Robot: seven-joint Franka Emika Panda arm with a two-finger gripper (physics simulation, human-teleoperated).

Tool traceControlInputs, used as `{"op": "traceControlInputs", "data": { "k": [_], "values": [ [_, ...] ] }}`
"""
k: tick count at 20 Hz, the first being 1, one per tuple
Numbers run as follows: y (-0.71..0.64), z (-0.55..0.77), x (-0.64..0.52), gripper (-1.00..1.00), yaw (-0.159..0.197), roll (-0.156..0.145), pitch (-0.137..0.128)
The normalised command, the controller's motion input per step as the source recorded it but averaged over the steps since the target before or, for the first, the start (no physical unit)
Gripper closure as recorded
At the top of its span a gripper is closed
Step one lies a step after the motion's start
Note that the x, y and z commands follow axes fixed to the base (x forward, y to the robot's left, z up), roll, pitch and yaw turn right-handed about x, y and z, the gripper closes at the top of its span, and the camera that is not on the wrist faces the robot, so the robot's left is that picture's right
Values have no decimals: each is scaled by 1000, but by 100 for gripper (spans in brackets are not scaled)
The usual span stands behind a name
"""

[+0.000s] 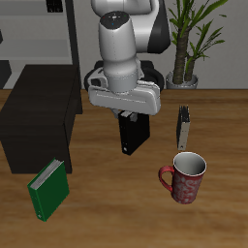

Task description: Place the black book upright on top of the shelf

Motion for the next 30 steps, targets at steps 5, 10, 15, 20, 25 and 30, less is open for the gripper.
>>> {"op": "traceControlInputs", "data": {
  "k": [5,10,15,20,25,30],
  "values": [
    [-139,732,-166,100,100,61,-8],
    [-288,743,-247,100,149,44,-14],
    [-354,406,-107,100,40,36,19],
    [-645,534,-148,100,58,-7,-8],
    [-294,212,-89,100,30,40,-4],
    [-366,197,-111,100,35,42,2]
  ]
}}
